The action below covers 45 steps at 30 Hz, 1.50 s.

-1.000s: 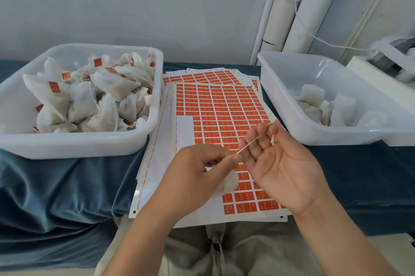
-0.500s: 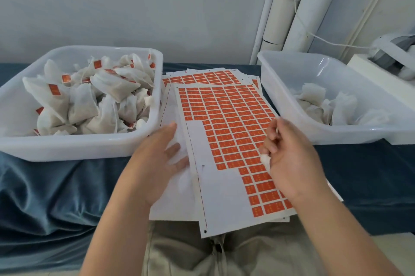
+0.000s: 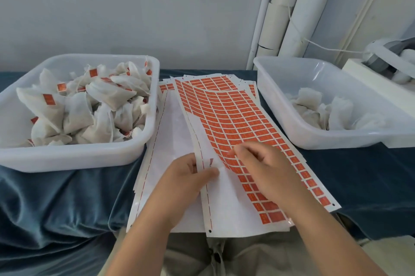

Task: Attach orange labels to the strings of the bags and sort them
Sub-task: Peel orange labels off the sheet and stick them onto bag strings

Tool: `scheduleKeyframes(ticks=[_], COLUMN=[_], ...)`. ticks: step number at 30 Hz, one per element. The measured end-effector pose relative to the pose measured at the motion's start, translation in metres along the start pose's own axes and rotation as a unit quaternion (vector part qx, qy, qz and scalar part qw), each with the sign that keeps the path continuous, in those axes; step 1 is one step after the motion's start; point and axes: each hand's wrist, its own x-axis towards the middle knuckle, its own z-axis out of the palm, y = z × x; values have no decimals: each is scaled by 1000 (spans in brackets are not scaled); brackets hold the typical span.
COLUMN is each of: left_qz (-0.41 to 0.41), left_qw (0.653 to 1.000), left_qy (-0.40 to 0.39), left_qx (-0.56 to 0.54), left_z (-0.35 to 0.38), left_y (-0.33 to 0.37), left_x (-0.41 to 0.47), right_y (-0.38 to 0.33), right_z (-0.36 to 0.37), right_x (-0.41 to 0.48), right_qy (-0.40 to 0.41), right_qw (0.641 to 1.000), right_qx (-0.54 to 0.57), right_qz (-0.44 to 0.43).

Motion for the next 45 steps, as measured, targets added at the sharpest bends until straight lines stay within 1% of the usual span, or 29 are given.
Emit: scheduleKeyframes(ticks=[2, 4, 6, 10, 14, 16, 18, 19, 20, 21, 22, 23, 24, 25, 27, 28, 29, 30, 31, 32, 33, 34, 36, 38, 39, 41, 45], left_qz=[20, 42, 65, 79, 78, 71, 52, 41, 33, 27, 26, 29, 34, 40, 85, 119, 147, 161, 160, 141, 121, 102, 70, 60, 59, 68, 119], left_qw=[998, 995, 994, 995, 995, 996, 996, 994, 991, 986, 981, 974, 965, 949, 889, 865, 860, 881, 918, 957, 983, 993, 991, 980, 976, 972, 964], left_qy=[-3, 8, 25, 49, 64, 60, 78, 101, 130, 155, 172, 183, 188, 201, 243, 260, 261, 236, 189, 134, 83, 59, 68, 95, 109, 134, 183], left_qx=[-67, -92, -83, -46, -14, -13, -10, 1, 22, 51, 88, 132, 180, 241, 378, 413, 413, 377, 310, 214, 114, 23, -95, -162, -178, -180, -150], left_z=[4, 8, 11, 10, 10, 8, 4, 1, -4, -8, -12, -14, -15, -14, -5, 1, 7, 11, 16, 22, 28, 33, 40, 42, 42, 40, 33], left_y=[0, -1, -2, -1, 2, 5, 7, 7, 6, 6, 6, 7, 7, 6, 6, 7, 9, 12, 15, 18, 21, 23, 25, 25, 25, 27, 29], left_x=[0, 0, 0, -1, -4, -6, -6, -5, -2, -1, 1, 2, 2, 1, -4, -6, -9, -11, -13, -16, -19, -21, -23, -23, -24, -24, -25], right_y=[-2, -4, -6, -3, 4, 4, 2, 1, 0, -2, -6, -10, -12, -14, -17, -18, -19, -21, -21, -22, -21, -21, -21, -22, -23, -24, -26], right_z=[-4, -4, -3, -5, -1, -2, -7, -11, -14, -17, -20, -24, -27, -30, -32, -32, -30, -26, -22, -16, -10, -6, 1, 3, 3, 3, -2], right_x=[-2, -5, -7, -5, -4, -2, 0, 1, 2, 1, 0, -2, -3, -5, -8, -9, -10, -10, -11, -12, -12, -13, -14, -16, -18, -19, -16], right_qy=[-4, -6, -5, 15, 25, 28, 32, 40, 51, 63, 75, 93, 111, 119, 110, 98, 87, 78, 73, 71, 67, 63, 58, 45, 35, 20, 5], right_qw=[997, 991, 988, 984, 976, 978, 989, 996, 999, 993, 979, 964, 955, 949, 941, 937, 932, 928, 927, 931, 938, 945, 950, 945, 942, 938, 931], right_qx=[-72, -121, -133, -137, -161, -154, -108, -62, 6, 95, 178, 232, 258, 274, 303, 319, 337, 352, 356, 348, 331, 313, 302, 321, 331, 344, 360], right_qz=[-33, -57, -82, -114, -143, -138, -93, -55, -11, 31, 68, 90, 98, 100, 102, 102, 100, 96, 90, 84, 76, 68, 58, 51, 48, 44, 57])
